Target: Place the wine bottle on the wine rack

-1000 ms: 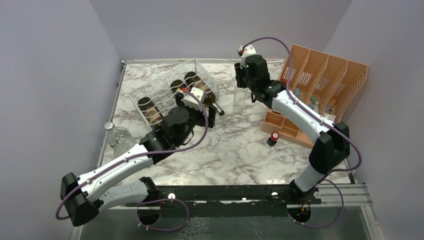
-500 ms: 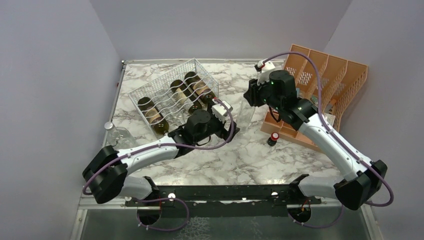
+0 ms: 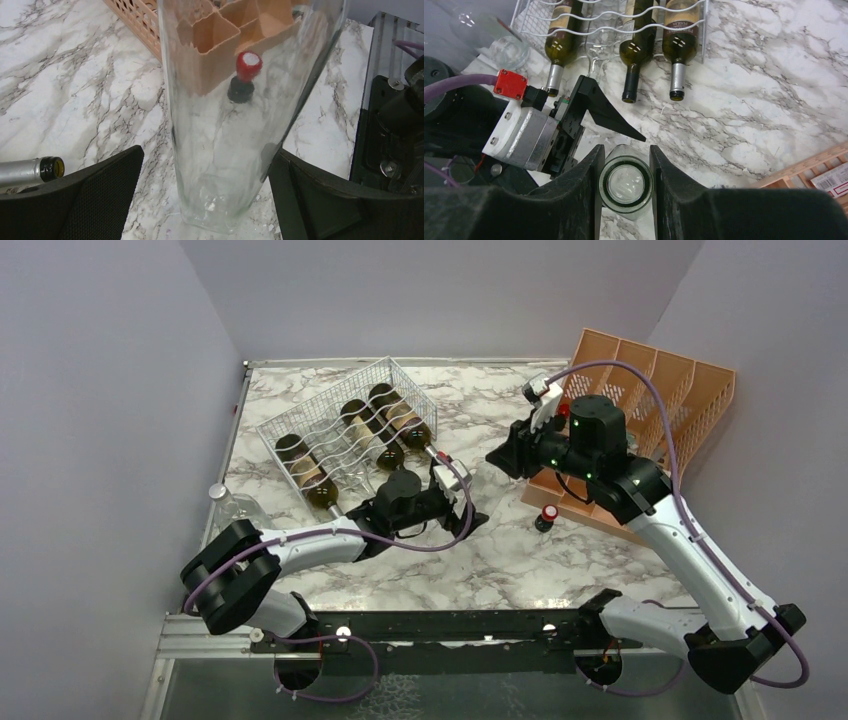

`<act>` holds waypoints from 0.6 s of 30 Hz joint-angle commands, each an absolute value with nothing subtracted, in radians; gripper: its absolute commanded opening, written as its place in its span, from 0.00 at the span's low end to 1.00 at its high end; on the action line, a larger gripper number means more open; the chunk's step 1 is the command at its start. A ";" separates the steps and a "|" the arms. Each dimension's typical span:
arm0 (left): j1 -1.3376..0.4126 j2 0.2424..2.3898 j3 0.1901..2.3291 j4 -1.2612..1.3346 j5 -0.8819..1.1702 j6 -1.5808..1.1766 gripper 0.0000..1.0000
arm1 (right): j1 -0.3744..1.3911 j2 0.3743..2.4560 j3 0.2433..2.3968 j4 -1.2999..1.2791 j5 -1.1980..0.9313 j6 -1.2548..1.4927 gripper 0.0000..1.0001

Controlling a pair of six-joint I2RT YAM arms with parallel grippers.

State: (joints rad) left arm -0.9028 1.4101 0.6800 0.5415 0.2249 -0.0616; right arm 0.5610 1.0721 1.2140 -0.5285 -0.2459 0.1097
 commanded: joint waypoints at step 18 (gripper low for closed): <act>-0.901 1.355 0.640 0.702 0.337 0.117 0.00 | 0.555 0.999 1.231 -0.590 -0.452 0.156 0.35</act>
State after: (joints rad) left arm -0.9054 1.3911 0.6304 0.6308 0.3687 0.0296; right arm 0.5476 1.0294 1.1995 -0.5484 -0.4202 0.0910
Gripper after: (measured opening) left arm 0.616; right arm 0.361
